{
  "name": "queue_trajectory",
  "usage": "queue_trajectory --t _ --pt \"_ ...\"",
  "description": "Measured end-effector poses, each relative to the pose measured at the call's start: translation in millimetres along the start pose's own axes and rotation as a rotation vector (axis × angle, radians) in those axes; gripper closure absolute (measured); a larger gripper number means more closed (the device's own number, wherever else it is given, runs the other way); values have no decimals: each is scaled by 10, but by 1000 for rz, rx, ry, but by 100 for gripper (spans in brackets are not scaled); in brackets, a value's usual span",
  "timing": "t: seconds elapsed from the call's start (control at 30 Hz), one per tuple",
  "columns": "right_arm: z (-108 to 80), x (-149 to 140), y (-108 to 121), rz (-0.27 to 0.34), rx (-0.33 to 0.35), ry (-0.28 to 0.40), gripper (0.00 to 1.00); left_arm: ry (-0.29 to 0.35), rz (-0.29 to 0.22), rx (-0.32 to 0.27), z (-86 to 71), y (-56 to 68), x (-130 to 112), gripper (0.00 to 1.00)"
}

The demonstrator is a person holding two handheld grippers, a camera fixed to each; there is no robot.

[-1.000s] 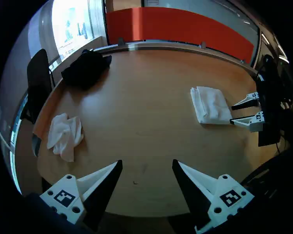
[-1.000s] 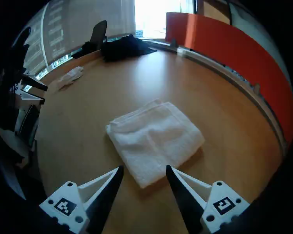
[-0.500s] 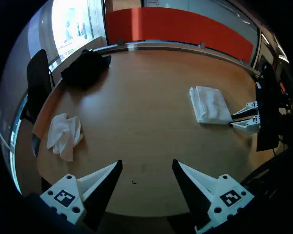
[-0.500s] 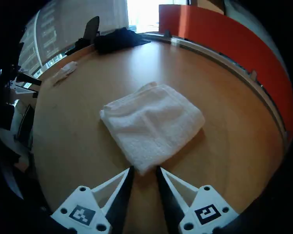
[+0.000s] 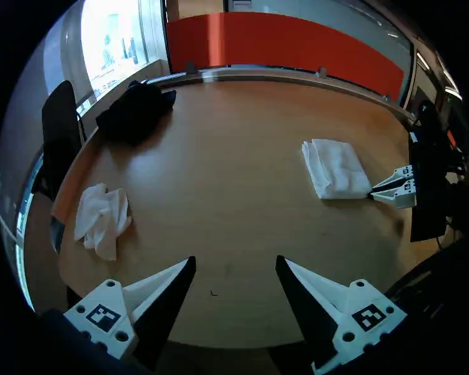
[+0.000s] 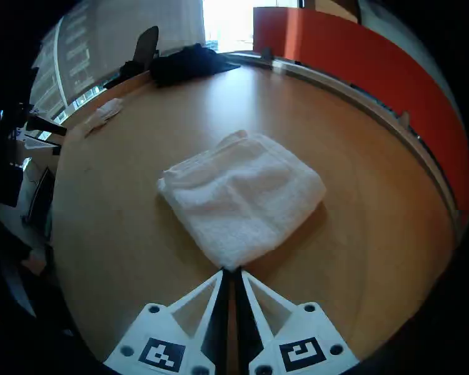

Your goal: Fold towel

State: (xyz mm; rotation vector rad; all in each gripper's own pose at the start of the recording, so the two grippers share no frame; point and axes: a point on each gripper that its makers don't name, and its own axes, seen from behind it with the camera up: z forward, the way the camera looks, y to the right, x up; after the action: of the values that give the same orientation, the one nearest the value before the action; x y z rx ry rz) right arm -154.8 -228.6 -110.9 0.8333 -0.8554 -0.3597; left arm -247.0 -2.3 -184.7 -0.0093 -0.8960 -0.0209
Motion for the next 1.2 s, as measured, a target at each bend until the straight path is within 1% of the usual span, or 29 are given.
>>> queue_trajectory --t 0.1,0.2,0.4,0.5,0.63,0.83,1.0,1.1,1.2 --pt "-30 52 2 0 3 9 95 2 1 -2 2 -2 9 5" --pt "-86 162 20 -5 0 25 95 5 1 -3 3 -10 21 5" --pt "-260 550 97 -29 -9 77 95 18 5 -7 7 -3 75 5" --pt "-381 816 153 -47 -12 115 95 28 7 -14 13 22 118 5" --pt "-581 1158 282 -70 -30 162 95 46 12 -27 22 81 202 5" --pt "-914 1536 480 -88 -50 220 95 70 21 -47 30 175 329 5" --pt "-1187 1654 666 -94 -71 241 95 85 25 -63 24 255 408 6" --pt "-1346 1639 809 -91 -85 241 95 92 27 -67 16 290 442 5" --pt "-1505 1592 981 -75 -101 242 95 95 31 -71 9 322 466 5"
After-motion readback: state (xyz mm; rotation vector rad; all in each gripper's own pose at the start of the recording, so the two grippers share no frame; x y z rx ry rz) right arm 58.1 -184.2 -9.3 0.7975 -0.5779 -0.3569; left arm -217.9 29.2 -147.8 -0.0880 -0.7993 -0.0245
